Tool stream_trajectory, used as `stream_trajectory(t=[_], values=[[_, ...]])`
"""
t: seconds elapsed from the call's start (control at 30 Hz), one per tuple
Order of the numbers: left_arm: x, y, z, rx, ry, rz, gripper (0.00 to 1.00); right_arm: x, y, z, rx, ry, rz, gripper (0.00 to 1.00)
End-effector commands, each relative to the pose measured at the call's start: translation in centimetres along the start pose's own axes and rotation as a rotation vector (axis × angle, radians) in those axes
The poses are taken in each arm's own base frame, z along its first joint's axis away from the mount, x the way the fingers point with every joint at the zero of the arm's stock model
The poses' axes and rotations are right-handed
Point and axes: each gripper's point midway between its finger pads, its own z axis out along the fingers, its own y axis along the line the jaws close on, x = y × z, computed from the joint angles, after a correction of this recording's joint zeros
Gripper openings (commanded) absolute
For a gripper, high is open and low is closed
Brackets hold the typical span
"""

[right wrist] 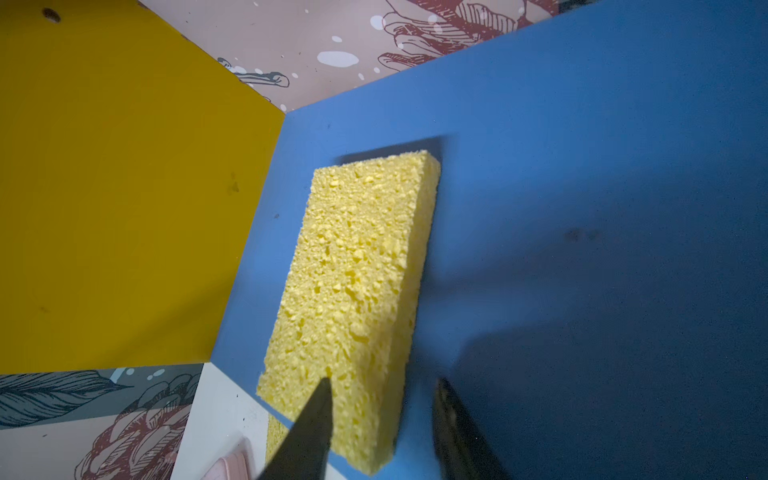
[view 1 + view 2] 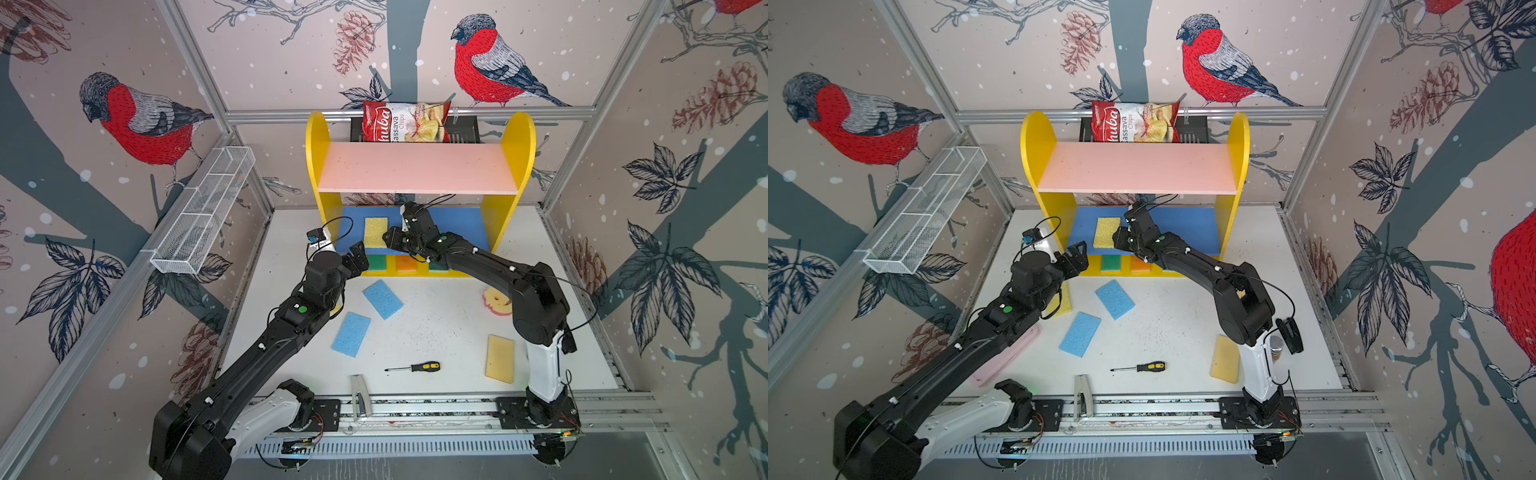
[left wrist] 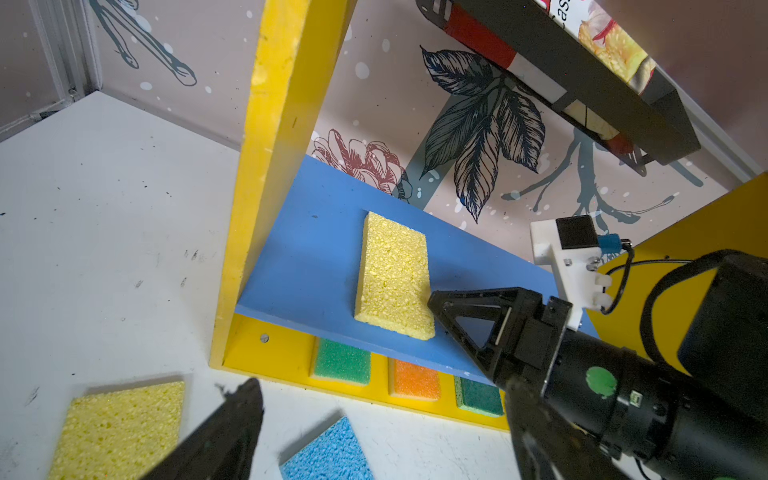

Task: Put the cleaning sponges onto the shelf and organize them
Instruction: 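Withdraw the right gripper toward blue sponges while the left nears a yellow sponge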

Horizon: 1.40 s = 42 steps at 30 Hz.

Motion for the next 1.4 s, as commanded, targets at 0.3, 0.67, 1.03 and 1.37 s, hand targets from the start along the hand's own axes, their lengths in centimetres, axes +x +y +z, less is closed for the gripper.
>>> stream_trajectory(t=[0.3,0.67,1.03,1.37], values=[[-3.2,1.7,-3.7,-0.063,-0.121,0.008,0.95,0.3,3.2,-7.6,0.029,-0.162,-0.272,0.53],[-3.6,4.6,-6.2,-0.139,-0.200,-0.005,0.97,12.4,1.0,-8.4,0.028,0.039,-0.499,0.61],[-5.1,4.1,-5.8,-0.116,-0.302,-0.043,0.96,18.7,-3.1,-6.4,0.052,0.208,-0.436,0.64],[-3.0,7.2,-4.9,-0.253,-0.268,-0.034,0.97,19.3,-2.0,-5.8,0.012,0.220,-0.488,0.65]])
